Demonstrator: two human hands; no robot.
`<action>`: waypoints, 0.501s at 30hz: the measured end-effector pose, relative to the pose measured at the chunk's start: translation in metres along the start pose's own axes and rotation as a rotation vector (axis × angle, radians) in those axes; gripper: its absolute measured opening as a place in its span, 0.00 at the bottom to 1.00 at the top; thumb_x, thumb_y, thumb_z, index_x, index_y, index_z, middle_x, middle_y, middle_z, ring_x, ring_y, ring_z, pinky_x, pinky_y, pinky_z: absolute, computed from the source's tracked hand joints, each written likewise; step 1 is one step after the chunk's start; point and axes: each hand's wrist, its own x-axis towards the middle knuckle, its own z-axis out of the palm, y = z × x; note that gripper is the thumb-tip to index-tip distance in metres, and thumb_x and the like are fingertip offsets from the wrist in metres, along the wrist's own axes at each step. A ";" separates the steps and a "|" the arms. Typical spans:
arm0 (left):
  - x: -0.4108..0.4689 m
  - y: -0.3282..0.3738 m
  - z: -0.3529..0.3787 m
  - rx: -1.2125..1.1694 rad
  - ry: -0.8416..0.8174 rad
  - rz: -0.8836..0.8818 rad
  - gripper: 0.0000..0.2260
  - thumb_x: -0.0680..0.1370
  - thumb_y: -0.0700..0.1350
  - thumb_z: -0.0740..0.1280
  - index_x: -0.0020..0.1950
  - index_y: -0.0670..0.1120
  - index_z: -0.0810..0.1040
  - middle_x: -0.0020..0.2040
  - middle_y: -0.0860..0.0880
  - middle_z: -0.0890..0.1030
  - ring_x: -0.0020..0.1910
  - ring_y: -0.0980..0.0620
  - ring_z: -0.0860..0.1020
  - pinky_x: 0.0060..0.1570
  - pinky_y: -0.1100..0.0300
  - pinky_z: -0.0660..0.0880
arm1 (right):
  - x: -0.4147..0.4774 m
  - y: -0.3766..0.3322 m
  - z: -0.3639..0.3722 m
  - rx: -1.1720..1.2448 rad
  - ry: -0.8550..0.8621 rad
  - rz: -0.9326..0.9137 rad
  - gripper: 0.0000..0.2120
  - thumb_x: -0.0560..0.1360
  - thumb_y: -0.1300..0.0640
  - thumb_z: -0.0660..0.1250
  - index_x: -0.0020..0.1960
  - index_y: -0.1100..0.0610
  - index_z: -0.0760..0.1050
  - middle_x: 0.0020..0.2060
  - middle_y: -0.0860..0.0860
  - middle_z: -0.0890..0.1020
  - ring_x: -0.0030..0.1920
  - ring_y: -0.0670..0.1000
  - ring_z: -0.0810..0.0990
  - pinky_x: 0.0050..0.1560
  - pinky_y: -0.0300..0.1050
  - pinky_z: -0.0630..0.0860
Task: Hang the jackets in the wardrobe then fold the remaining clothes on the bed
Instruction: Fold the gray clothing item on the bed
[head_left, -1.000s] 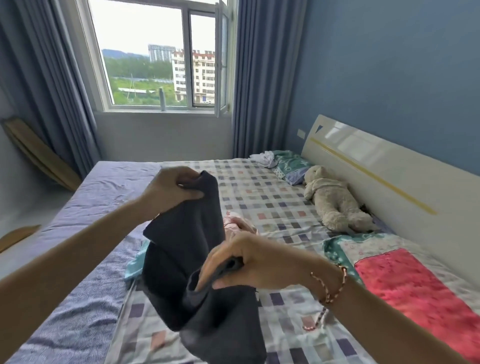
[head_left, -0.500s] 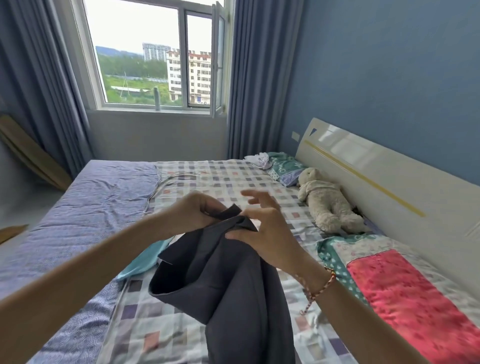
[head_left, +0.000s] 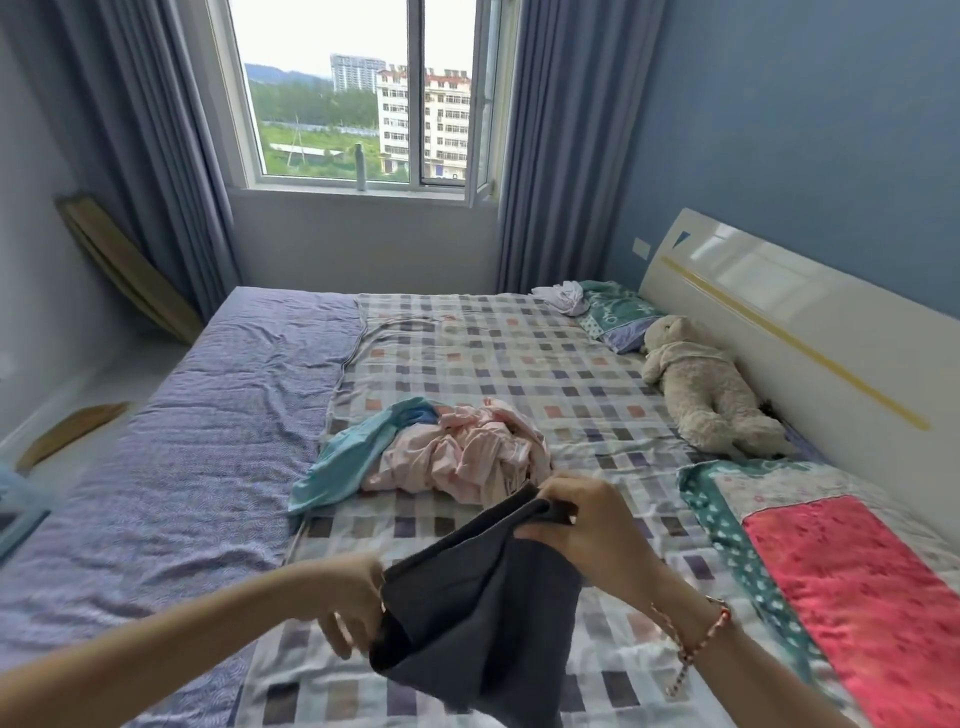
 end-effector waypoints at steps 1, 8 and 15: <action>-0.002 -0.004 0.000 -0.034 0.010 0.055 0.15 0.68 0.39 0.68 0.55 0.44 0.77 0.48 0.47 0.80 0.40 0.56 0.81 0.47 0.55 0.79 | -0.001 0.003 -0.003 0.035 0.012 0.029 0.09 0.63 0.62 0.78 0.35 0.54 0.78 0.33 0.47 0.79 0.38 0.46 0.77 0.39 0.33 0.70; -0.006 0.001 0.009 -0.352 0.131 0.517 0.55 0.49 0.60 0.79 0.69 0.64 0.50 0.62 0.56 0.70 0.59 0.67 0.71 0.57 0.71 0.70 | 0.021 0.007 0.006 0.299 -0.051 0.108 0.10 0.67 0.68 0.74 0.37 0.54 0.77 0.34 0.49 0.81 0.37 0.46 0.80 0.42 0.38 0.76; 0.038 0.005 -0.018 0.023 0.658 0.564 0.06 0.68 0.43 0.63 0.41 0.45 0.79 0.36 0.47 0.78 0.38 0.55 0.74 0.43 0.52 0.75 | 0.038 0.028 0.015 0.299 -0.089 0.169 0.13 0.67 0.69 0.74 0.45 0.57 0.75 0.37 0.53 0.80 0.40 0.46 0.79 0.43 0.43 0.76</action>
